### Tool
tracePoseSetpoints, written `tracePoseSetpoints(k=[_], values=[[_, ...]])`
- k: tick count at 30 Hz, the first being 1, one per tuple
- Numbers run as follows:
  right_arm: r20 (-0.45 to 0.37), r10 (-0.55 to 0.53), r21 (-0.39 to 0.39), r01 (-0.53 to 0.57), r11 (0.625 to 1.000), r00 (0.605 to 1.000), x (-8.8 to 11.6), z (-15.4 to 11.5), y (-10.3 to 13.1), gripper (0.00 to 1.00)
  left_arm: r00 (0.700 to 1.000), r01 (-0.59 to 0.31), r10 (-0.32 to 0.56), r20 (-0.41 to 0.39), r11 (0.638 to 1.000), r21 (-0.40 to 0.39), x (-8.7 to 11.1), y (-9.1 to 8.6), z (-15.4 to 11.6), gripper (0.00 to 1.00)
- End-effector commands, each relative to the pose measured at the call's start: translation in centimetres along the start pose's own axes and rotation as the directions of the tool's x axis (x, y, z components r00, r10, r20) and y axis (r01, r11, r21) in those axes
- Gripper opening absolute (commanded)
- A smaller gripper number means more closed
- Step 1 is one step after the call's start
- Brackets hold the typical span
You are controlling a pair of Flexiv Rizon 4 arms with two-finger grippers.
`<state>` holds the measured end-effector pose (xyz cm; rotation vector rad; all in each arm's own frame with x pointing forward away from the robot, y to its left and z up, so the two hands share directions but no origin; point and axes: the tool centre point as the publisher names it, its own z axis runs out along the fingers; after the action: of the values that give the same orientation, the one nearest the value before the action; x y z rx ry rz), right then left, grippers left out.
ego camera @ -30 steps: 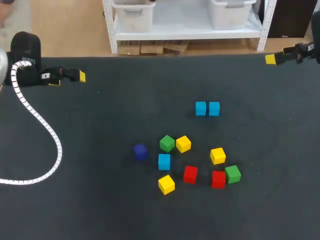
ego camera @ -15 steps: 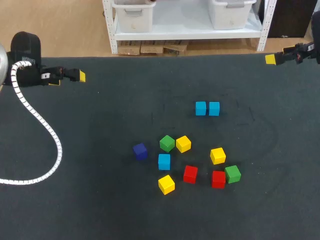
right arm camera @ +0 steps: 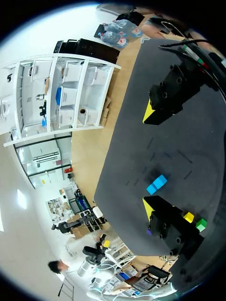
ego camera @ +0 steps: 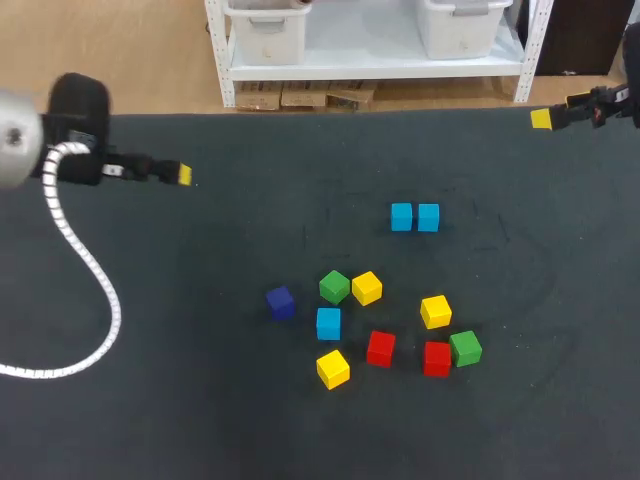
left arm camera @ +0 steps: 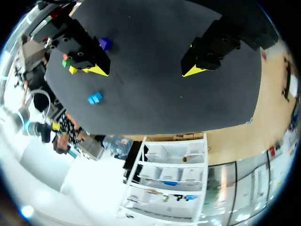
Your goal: Place the blue cubes, place green cubes on the blue cubes, place the yellow cubes on the green cubes, then place the red cubes on the yellow cubes, and place purple cube on the red cubes.
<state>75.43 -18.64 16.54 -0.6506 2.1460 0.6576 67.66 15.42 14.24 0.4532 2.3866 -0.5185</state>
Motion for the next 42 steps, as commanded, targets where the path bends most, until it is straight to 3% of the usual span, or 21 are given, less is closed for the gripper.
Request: tracePoseSetpoints(k=[1,6,11,15,22,30,31,37,40,42], values=[[0.003,-0.001,-0.004,0.001,1.0,1.0,0.0,0.0,-0.1,1.0,0.975,-0.158,0.127,-0.184,0.974,-0.162,-1.1,-2.6,1.8,1.0],[0.003,-0.001,-0.004,0.001,1.0,1.0,0.0,0.0,-0.1,1.0,0.928,-0.3,0.247,-0.279,0.939,-0.167,-1.1,-5.1,2.6,1.0],[0.003,-0.001,-0.004,0.001,1.0,1.0,0.0,0.0,-0.1,1.0,0.833,-0.459,0.411,-0.371,0.887,-0.048,-0.2,-8.1,3.3,1.0],[0.003,-0.001,-0.004,0.001,1.0,1.0,0.0,0.0,-0.1,1.0,0.765,-0.525,0.489,-0.418,0.85,0.034,1.2,-8.9,4.1,1.0],[0.003,-0.001,-0.004,0.001,1.0,1.0,0.0,0.0,-0.1,1.0,0.697,-0.567,0.6,-0.393,0.796,0.211,4.3,-10.0,6.4,1.0],[0.003,-0.001,-0.004,0.001,1.0,1.0,0.0,0.0,-0.1,1.0,0.607,-0.618,0.736,-0.299,0.674,0.405,5.2,-11.9,7.9,1.0],[0.003,-0.001,-0.004,0.001,1.0,1.0,0.0,0.0,-0.1,1.0,0.575,-0.637,0.768,-0.283,0.637,0.434,5.5,-12.4,8.1,1.0],[0.003,-0.001,-0.004,0.001,1.0,1.0,0.0,0.0,-0.1,1.0,0.43,-0.688,0.858,-0.281,0.513,0.513,7.1,-13.8,9.2,1.0],[0.003,-0.001,-0.004,0.001,1.0,1.0,0.0,0.0,-0.1,1.0,0.386,-0.681,0.865,-0.32,0.501,0.534,7.6,-14.1,9.8,1.0],[0.003,-0.001,-0.004,0.001,1.0,1.0,0.0,0.0,-0.1,1.0,0.378,-0.686,0.862,-0.338,0.505,0.523,7.7,-14.1,9.9,1.0]])
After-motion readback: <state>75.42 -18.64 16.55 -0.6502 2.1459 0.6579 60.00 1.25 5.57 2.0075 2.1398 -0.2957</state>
